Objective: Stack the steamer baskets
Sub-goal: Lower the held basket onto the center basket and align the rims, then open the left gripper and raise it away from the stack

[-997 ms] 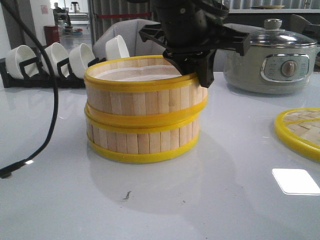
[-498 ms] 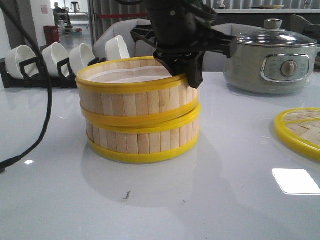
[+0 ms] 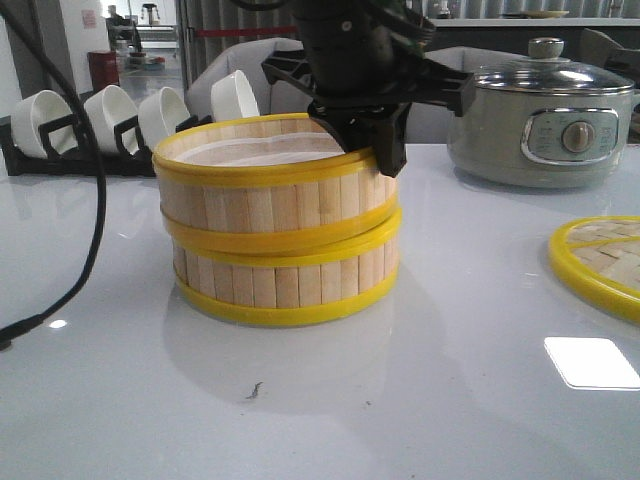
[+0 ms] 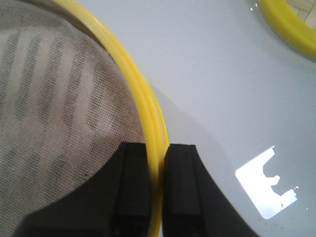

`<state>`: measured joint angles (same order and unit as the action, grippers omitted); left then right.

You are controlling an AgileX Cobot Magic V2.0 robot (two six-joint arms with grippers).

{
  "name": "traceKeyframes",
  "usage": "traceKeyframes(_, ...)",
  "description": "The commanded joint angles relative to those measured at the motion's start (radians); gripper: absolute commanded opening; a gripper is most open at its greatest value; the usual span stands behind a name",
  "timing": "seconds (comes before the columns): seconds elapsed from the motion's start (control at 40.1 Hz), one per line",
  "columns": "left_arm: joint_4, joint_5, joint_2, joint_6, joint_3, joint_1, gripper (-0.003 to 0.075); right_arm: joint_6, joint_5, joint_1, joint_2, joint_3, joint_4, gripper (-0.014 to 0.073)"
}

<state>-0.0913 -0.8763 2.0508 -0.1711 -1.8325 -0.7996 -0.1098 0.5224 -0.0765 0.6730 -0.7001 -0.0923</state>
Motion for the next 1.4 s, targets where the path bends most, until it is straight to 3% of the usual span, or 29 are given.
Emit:
traceKeyframes(0.0,0.001,0.065,-0.054,0.007,-0.038,0.002,0.0087,0.007,-0.073,-0.002,0.002,-0.039,-0.017,0.0463)
traceKeyframes(0.523,0.006,0.078,-0.036,0.007,-0.038,0.002,0.01,0.007,-0.072,-0.002,0.002,-0.039,-0.017,0.0463)
traceKeyframes(0.623,0.006,0.08,-0.036,0.007,-0.038,0.002,0.0154,0.007,-0.072,-0.002,0.002,-0.039,-0.017,0.0463)
traceKeyframes(0.772,0.006,0.08,-0.036,0.007,-0.038,0.002,0.0317,0.007,-0.072,-0.002,0.002,-0.039,-0.017,0.0463)
traceKeyframes(0.847,0.006,0.08,-0.036,0.007,-0.038,0.002,0.0362,0.007,-0.072,-0.002,0.002,-0.039,-0.017,0.0463)
traceKeyframes(1.046,0.004,0.056,-0.036,0.007,-0.051,0.002,0.0363,0.007,-0.072,-0.002,0.002,-0.039,-0.017,0.0463)
traceKeyframes(1.37,-0.041,-0.054,-0.036,0.007,-0.214,0.002,0.0361,0.007,-0.068,-0.002,0.002,-0.039,-0.017,0.0463)
